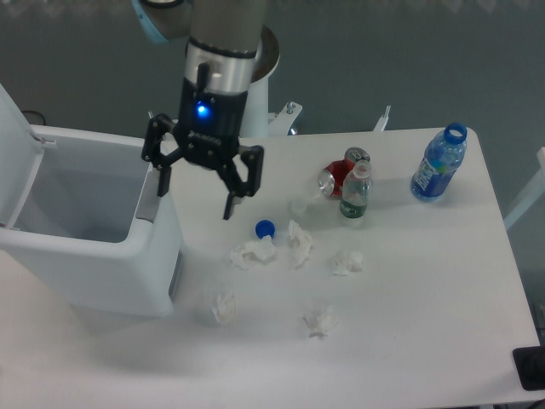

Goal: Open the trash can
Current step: 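Lift the gripper away as the trash can lid swings open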

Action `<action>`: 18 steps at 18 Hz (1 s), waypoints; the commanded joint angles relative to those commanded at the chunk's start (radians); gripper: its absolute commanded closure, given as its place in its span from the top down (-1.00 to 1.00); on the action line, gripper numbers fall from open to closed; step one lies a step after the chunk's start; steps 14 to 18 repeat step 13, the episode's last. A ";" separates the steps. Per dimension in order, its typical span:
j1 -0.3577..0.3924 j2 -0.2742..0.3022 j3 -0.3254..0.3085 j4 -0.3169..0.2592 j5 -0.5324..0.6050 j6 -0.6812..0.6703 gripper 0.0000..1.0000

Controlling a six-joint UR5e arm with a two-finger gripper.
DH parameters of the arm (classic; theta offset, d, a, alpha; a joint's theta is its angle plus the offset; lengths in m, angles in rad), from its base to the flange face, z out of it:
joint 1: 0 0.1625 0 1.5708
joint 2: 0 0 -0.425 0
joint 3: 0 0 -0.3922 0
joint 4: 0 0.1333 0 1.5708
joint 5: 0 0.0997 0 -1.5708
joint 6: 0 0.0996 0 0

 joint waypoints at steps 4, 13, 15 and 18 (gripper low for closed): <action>0.017 -0.012 0.002 -0.005 0.132 0.155 1.00; 0.020 -0.106 0.000 0.002 0.387 0.367 1.00; 0.020 -0.106 0.000 0.002 0.387 0.367 1.00; 0.020 -0.106 0.000 0.002 0.387 0.367 1.00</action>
